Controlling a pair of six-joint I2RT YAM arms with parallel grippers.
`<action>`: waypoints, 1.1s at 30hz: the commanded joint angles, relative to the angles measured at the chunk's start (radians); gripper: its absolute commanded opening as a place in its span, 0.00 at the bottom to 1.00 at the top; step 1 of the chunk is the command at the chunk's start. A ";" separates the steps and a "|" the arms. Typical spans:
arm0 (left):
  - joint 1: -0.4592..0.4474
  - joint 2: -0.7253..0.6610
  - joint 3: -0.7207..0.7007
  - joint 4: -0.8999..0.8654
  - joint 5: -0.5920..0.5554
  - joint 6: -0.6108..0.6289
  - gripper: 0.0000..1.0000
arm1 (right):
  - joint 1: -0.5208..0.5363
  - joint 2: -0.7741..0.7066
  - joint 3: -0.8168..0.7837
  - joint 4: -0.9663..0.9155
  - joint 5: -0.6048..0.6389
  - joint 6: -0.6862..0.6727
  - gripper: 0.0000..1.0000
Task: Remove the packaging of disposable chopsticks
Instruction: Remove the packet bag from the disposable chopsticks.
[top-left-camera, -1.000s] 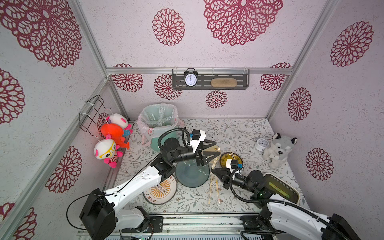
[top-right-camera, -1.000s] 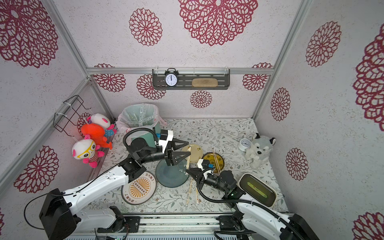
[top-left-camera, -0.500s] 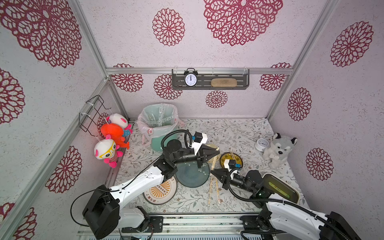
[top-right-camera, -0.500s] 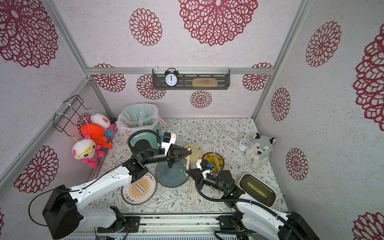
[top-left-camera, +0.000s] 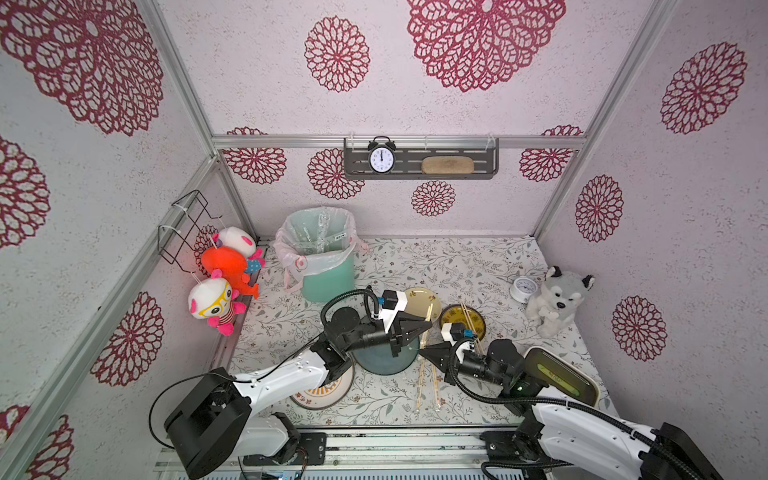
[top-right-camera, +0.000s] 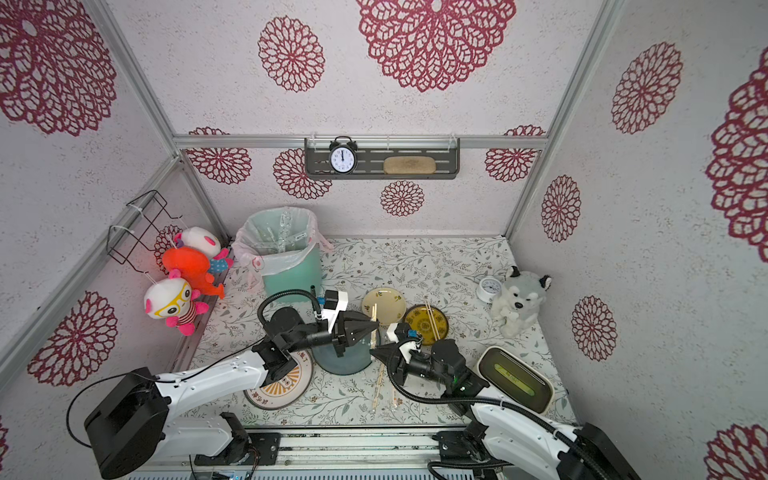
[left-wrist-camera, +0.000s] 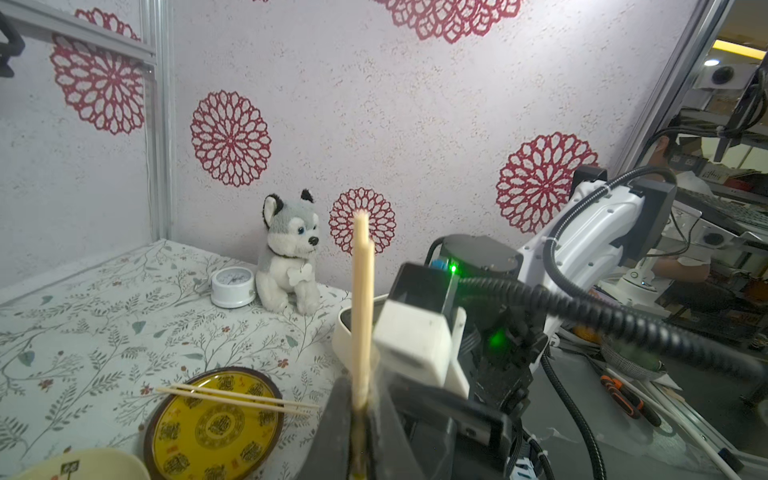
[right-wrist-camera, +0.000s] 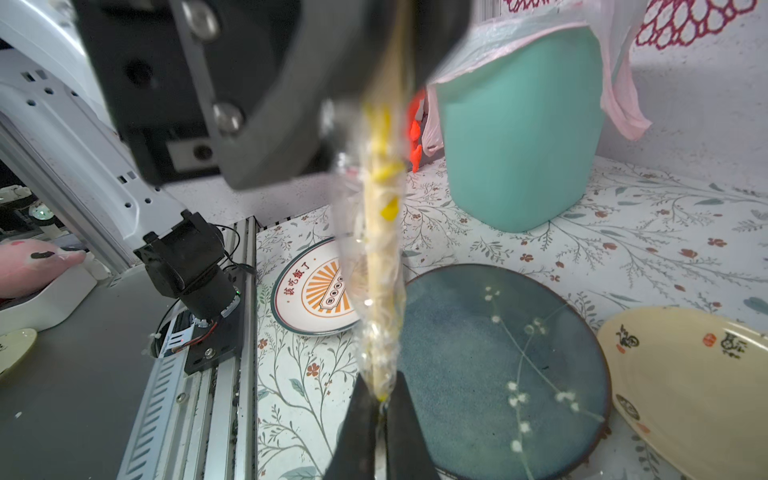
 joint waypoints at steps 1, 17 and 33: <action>-0.021 0.050 -0.053 -0.100 0.041 -0.011 0.10 | -0.007 -0.054 0.100 0.237 0.016 0.009 0.00; -0.034 0.148 -0.091 -0.064 0.101 -0.033 0.11 | -0.007 -0.179 0.110 0.114 0.074 -0.034 0.00; -0.024 0.088 -0.005 -0.050 0.097 -0.042 0.00 | -0.007 -0.082 -0.022 0.212 0.066 0.034 0.00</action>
